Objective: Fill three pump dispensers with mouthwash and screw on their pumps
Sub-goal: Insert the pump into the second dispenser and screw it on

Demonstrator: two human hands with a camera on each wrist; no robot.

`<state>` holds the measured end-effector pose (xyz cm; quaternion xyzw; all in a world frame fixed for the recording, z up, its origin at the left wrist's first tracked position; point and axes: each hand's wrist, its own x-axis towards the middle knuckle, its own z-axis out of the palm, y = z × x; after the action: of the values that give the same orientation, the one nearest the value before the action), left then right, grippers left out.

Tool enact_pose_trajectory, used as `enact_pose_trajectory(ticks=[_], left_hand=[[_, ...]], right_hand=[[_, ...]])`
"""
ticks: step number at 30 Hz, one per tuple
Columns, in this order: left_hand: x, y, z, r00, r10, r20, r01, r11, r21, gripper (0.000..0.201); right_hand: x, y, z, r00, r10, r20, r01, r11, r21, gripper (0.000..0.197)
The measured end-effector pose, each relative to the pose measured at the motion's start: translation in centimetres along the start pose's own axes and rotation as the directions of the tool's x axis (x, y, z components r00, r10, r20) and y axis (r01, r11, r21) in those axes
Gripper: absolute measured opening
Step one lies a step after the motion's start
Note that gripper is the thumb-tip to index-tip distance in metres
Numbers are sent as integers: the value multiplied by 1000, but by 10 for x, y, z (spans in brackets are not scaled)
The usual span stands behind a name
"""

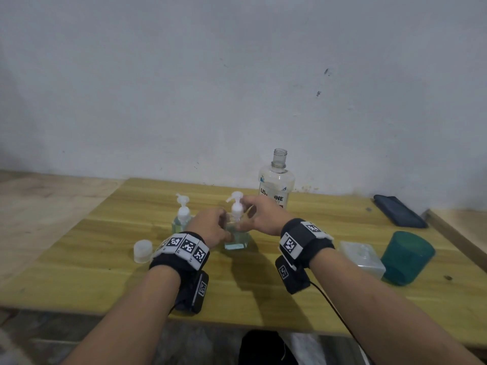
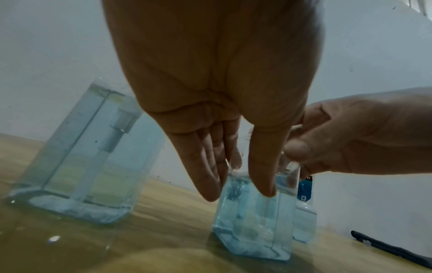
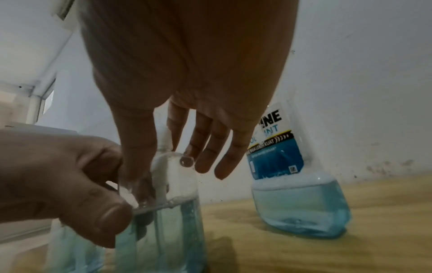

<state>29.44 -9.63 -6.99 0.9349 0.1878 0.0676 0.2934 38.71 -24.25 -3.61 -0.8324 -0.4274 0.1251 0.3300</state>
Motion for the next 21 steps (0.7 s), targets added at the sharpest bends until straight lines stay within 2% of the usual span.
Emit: enact_pose_trajectory(ticks=[5, 8, 12, 16, 21], left_hand=[[1, 1, 1, 1000, -12, 1, 12, 1000, -23, 39], [1, 0, 1, 1000, -22, -1, 22, 999, -35, 42], [-1, 1, 1, 1000, -28, 1, 28, 999, -33, 43], [-3, 4, 2, 1000, -24, -3, 24, 999, -42, 41], [-5, 5, -1, 1000, -24, -2, 24, 999, -35, 40]], right_hand=[[-2, 9, 1, 996, 74, -46, -65, 983, 173, 36], [-2, 12, 4, 995, 89, -49, -70, 953, 296, 45], [-1, 16, 5, 993, 100, -57, -78, 947, 311, 35], [-3, 17, 5, 995, 88, -56, -64, 936, 345, 43], [-1, 18, 6, 993, 92, -79, -59, 935, 349, 40]])
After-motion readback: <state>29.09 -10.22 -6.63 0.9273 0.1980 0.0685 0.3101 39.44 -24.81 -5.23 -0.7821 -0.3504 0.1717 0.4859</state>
